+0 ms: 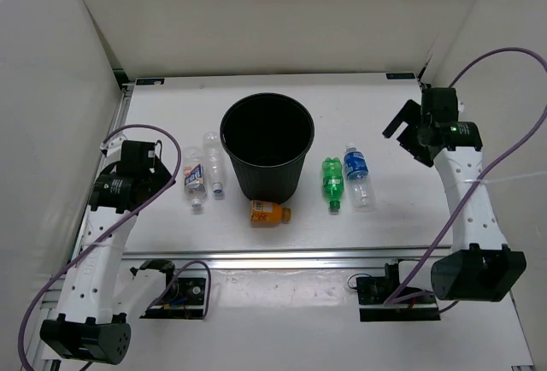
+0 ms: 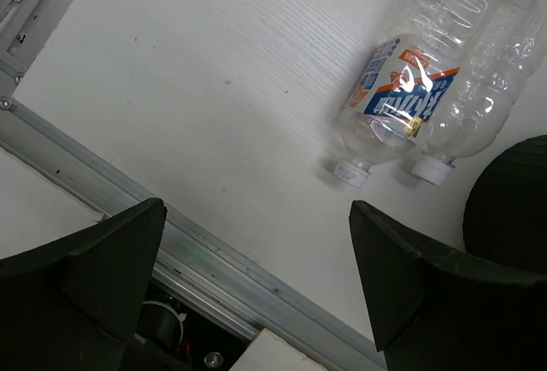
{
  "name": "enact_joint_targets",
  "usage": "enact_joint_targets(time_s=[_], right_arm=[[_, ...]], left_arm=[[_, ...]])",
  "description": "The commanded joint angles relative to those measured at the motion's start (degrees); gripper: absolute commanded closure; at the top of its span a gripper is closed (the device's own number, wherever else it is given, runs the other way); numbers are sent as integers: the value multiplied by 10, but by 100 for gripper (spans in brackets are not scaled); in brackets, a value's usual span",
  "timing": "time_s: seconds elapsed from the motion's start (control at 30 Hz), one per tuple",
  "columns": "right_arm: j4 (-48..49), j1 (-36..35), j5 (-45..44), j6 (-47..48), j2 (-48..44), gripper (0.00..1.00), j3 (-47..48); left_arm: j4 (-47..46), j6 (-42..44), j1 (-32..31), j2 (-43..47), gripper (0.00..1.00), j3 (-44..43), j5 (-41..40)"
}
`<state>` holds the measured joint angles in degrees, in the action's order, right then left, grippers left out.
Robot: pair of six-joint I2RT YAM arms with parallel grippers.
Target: Put the plastic bottles in the bin
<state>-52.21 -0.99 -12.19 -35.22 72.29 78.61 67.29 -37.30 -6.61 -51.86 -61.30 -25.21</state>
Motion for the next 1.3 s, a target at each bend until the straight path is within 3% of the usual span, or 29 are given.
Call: enact_joint_targets(time_s=[0.0,0.13,0.27,0.53,1.0,1.13,1.2,1.27], right_arm=[[33,-9,73,75,36,0,-22],[-35,-9,116,84,160,0,6],[55,-21,137,104,159,0,-29],[61,-26,160,115,267,0,-2],[85,-21,184,115,365,0,-25],[91,-1,167,109,365,7,-31],[91,6,167,109,349,25,-31],[91,18,167,109,340,31,-24]], left_arm=[[-7,-2,-2,1,0,0,1],[-1,-2,-2,-10,0,-8,-12],[27,-2,-2,-21,0,-18,-38],[84,-40,-2,-27,0,-23,-71],[84,-35,9,-40,0,-40,-82],[84,-35,9,-46,0,-40,-87],[84,-40,9,-46,0,-40,-87],[84,-45,9,-46,0,-40,-87]])
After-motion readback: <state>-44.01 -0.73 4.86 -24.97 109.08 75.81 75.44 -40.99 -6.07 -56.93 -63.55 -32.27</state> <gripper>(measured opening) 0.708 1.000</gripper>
